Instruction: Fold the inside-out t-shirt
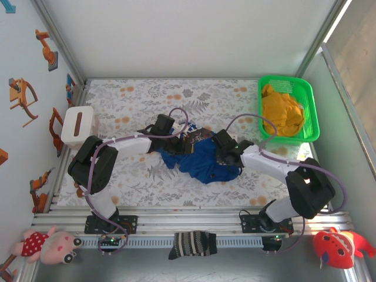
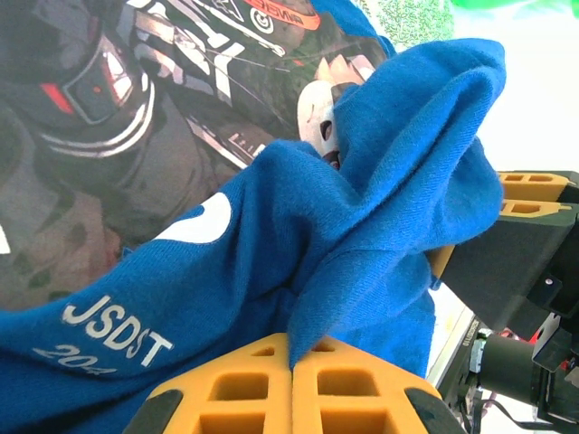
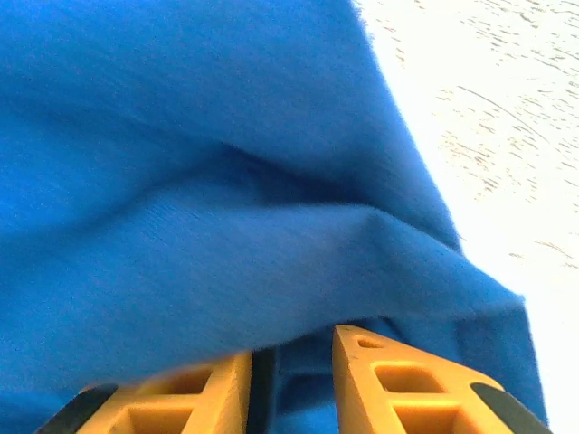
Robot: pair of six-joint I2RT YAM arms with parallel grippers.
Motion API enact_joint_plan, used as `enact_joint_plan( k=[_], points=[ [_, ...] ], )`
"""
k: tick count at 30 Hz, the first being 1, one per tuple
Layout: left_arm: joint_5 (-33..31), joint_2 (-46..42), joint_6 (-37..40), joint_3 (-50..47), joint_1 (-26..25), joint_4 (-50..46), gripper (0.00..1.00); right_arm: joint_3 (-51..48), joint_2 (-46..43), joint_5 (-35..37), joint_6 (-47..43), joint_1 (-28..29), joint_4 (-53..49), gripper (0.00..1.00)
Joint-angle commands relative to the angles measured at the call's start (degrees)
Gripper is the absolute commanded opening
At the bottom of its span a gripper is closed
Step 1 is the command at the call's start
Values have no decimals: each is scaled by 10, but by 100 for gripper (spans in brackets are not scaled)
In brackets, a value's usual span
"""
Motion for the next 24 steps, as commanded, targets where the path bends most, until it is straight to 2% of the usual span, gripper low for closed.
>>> enact_joint_plan(
  k=[1,8,12,16,24],
  points=[
    [9,-23,-9,-17,11,8,0,-22,-49,75,0,-13,-77,27],
    [11,-30,-9,-25,15,10,0,-22,-137,80,-18,-63,-117,26],
    [10,-33,-11,-27,15,11,0,1,-157,-6,-29,-63,-82,27],
    [11,-33,-14,-25,15,12,0,16,-126,-102,-10,-58,-24,34],
    [10,-33,-15,-23,13,11,0,33,-28,-117,38,-23,39,37]
  ],
)
